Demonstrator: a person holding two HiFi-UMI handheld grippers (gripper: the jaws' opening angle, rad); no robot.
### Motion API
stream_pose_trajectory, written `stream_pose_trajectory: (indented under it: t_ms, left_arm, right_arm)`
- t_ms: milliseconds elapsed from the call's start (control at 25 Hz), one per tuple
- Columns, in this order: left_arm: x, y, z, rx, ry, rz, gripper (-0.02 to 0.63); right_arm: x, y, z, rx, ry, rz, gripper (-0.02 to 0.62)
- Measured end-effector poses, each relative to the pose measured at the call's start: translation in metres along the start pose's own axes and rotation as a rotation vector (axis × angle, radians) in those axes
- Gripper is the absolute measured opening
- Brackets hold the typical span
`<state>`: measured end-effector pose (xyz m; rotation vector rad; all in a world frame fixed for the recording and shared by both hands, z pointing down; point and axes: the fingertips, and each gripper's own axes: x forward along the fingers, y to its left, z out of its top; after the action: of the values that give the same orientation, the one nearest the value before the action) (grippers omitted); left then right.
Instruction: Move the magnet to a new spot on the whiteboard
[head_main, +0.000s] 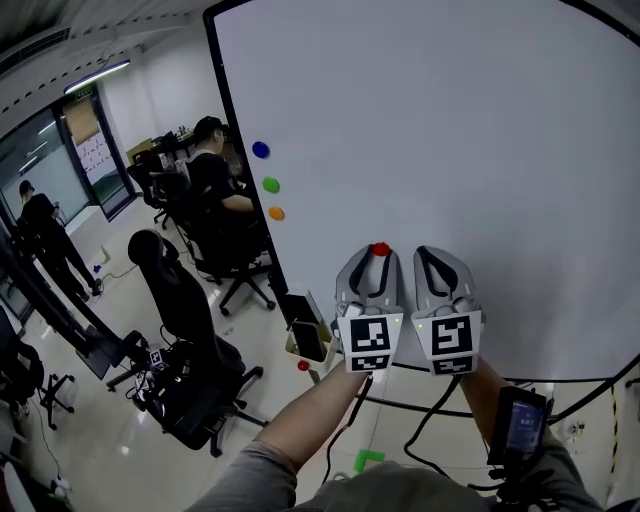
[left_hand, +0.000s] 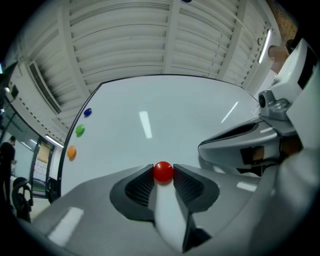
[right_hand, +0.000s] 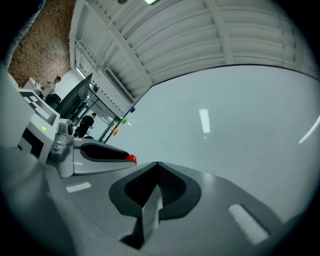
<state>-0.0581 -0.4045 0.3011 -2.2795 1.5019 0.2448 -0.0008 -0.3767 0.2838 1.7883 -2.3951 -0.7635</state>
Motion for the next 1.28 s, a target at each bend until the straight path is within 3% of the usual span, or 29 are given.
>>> stream_pose_trajectory:
  t_ms: [440, 680, 1280]
  left_arm:
    - [-0.015, 0.124, -0.035, -0.039, 0.06, 0.1, 0.121]
    - [-0.018, 0.168, -0.042, -0.055, 0.057, 0.113, 0.121]
    - [-0.015, 0.182, -0.048, -0.11, 0.004, 0.042, 0.123]
  right_arm:
    - [0.061, 0.087, 0.026, -0.002, -0.017, 0.08, 0.008]
    - [0.086, 0.119, 0.033, -0.004, -0.019, 0.097, 0.008]
    - [0.109, 0.134, 0.032, -0.009, -0.018, 0.076, 0.008]
